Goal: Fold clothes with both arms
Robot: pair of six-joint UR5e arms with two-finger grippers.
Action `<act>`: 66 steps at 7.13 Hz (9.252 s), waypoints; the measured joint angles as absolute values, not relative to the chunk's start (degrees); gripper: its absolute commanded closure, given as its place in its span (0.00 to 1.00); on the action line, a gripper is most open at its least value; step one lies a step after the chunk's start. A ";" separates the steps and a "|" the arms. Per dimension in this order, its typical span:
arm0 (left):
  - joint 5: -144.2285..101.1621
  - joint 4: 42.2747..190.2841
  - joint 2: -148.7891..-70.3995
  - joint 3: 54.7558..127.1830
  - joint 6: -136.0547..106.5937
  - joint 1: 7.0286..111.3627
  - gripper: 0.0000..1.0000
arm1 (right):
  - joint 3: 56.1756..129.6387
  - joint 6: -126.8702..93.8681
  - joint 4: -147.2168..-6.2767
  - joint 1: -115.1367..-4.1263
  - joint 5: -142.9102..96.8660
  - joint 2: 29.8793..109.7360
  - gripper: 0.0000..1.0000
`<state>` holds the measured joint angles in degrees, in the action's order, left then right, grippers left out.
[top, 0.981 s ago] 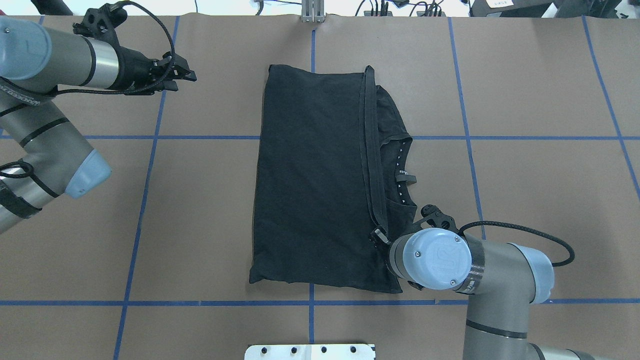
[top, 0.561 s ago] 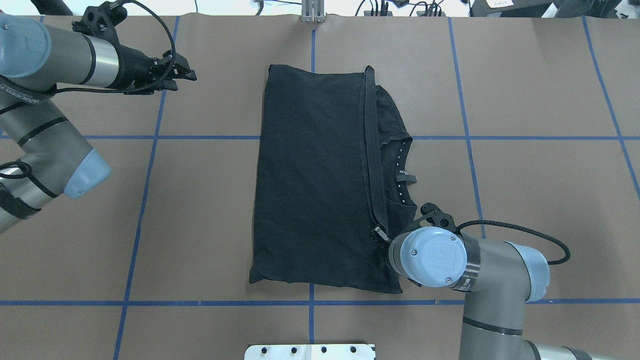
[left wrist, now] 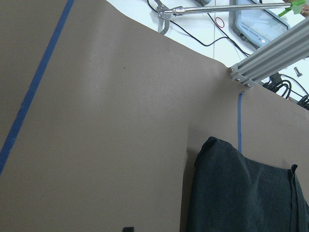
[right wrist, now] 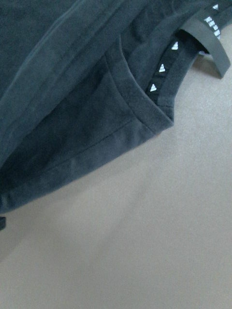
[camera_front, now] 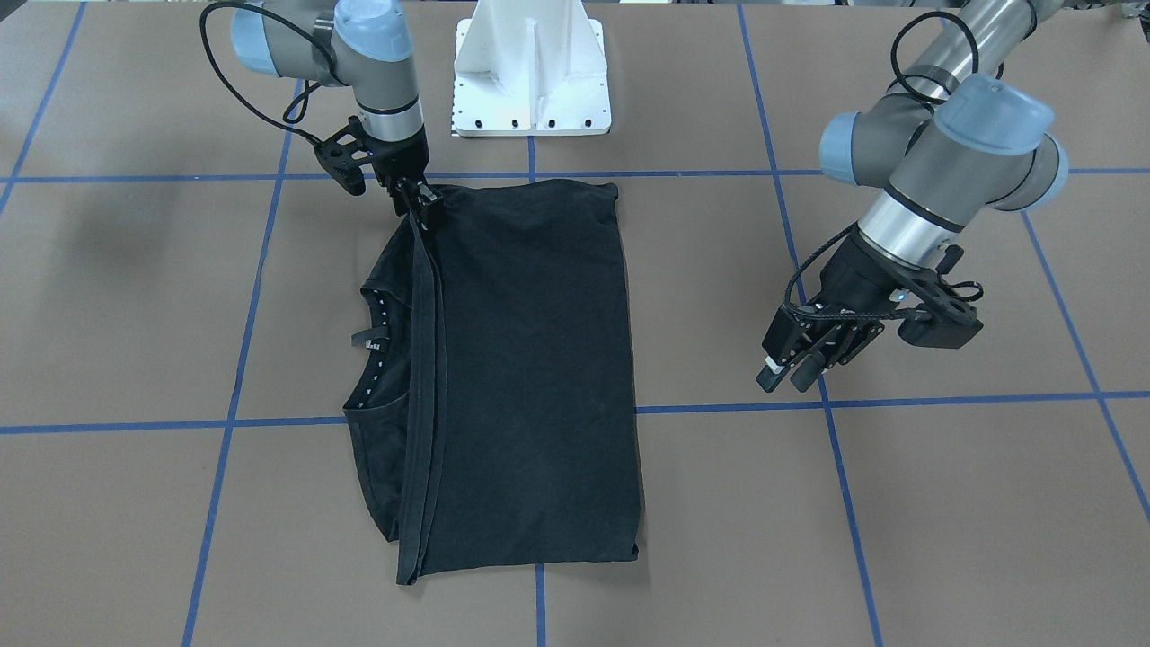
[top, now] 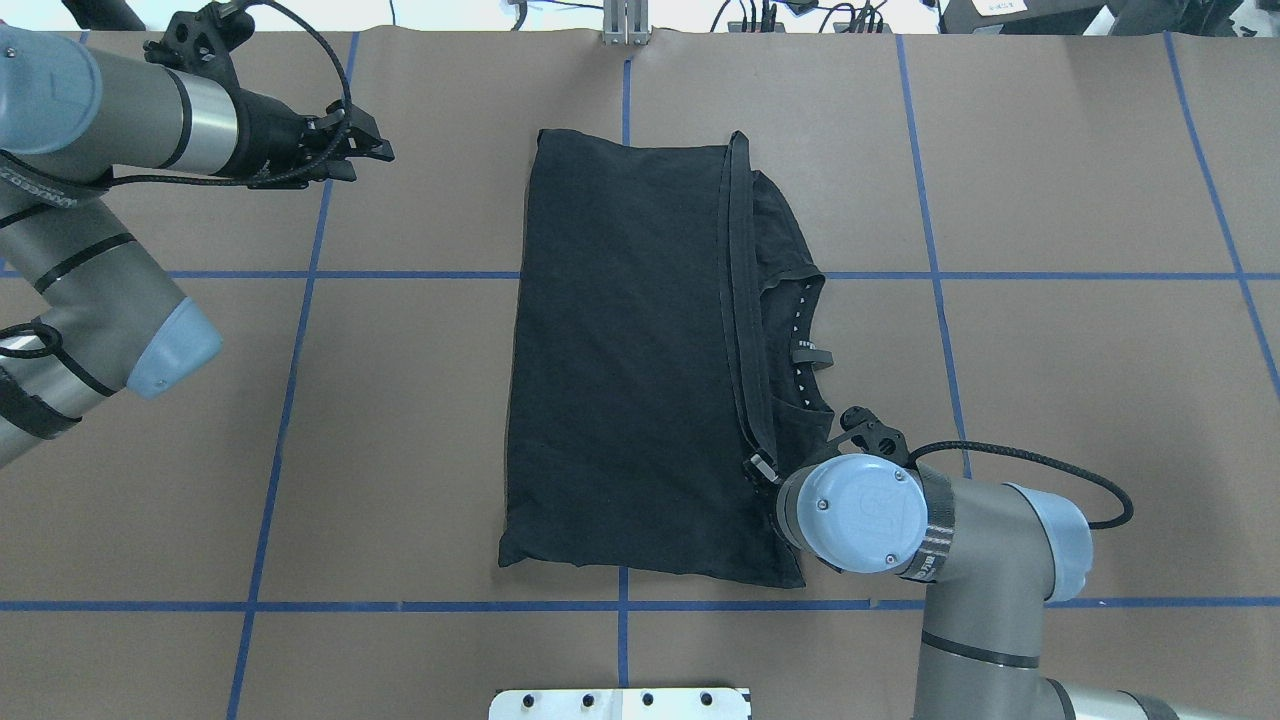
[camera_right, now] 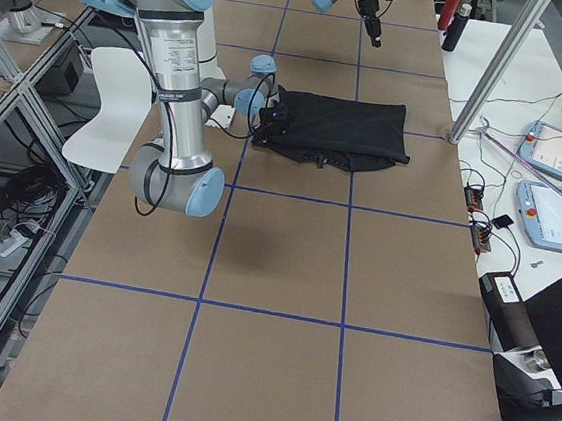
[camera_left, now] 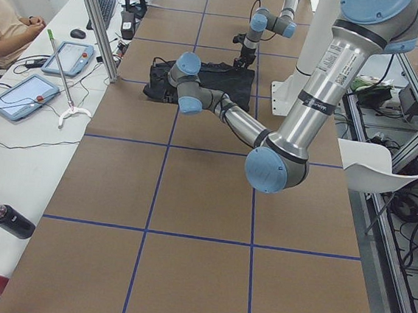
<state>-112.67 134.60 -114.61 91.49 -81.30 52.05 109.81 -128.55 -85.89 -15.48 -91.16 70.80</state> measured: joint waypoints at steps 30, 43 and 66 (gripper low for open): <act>-99.59 133.56 -108.10 107.27 -107.32 37.40 0.37 | 113.74 -127.97 -90.41 -15.01 -93.58 70.96 1.00; -76.43 126.03 -102.83 108.72 -122.29 5.73 1.00 | 114.34 -127.70 -90.35 -15.37 -93.43 71.19 1.00; -95.63 136.69 -126.77 77.56 -107.58 43.50 0.01 | 61.15 -97.27 -70.81 -49.94 -115.73 37.25 0.00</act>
